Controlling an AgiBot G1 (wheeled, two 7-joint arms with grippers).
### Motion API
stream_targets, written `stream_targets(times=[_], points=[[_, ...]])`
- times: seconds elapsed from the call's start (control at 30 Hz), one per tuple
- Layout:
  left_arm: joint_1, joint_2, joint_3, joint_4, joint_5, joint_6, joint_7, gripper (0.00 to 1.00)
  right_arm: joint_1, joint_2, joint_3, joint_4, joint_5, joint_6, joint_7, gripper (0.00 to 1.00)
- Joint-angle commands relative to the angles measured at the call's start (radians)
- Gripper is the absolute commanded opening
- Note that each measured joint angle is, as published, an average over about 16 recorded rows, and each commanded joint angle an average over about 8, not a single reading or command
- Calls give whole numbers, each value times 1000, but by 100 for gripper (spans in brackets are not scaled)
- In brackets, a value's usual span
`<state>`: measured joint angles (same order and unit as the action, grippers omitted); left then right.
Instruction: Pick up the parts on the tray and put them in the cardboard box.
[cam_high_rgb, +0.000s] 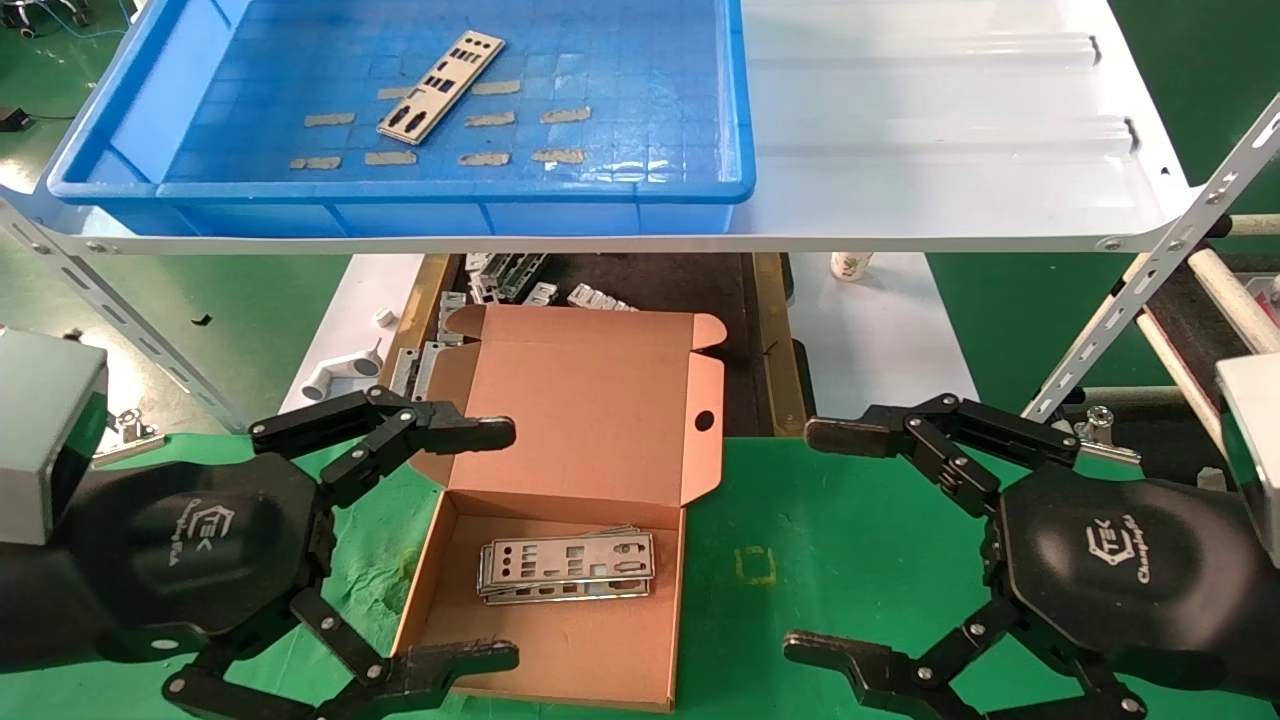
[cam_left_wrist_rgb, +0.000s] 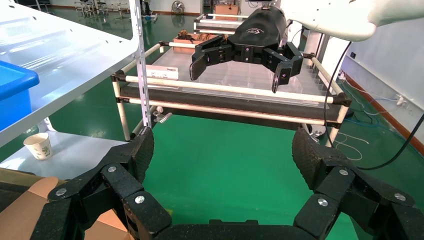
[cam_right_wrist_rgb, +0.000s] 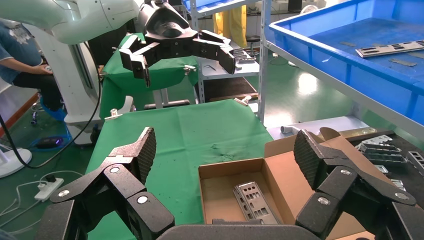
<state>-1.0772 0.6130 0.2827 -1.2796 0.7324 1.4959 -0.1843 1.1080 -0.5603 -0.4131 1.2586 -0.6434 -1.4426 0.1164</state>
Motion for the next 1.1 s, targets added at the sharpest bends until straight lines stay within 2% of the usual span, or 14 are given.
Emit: stream_targets(times=[0.03, 0.33, 0.4, 0.6, 0.63, 0.87, 1.1], points=[[0, 0, 0, 0, 0, 0, 0, 100, 0, 0, 0, 0, 0, 0, 0, 100], [0, 0, 0, 0, 0, 0, 0, 100, 0, 0, 0, 0, 0, 0, 0, 100], [0, 0, 0, -1, 0, 0, 0, 100, 0, 0, 0, 0, 0, 0, 0, 81], [-2, 3, -2, 5, -1, -14, -7, 100, 0, 0, 0, 0, 0, 0, 0, 6], [-4, 5, -2, 8, 0, -24, -12, 100, 0, 0, 0, 0, 0, 0, 0, 1], [-84, 70, 8, 37, 78, -199, -48, 100, 0, 0, 0, 0, 0, 0, 0, 0], [-289, 206, 71, 198, 268, -405, -62, 100, 0, 0, 0, 0, 0, 0, 0, 0]])
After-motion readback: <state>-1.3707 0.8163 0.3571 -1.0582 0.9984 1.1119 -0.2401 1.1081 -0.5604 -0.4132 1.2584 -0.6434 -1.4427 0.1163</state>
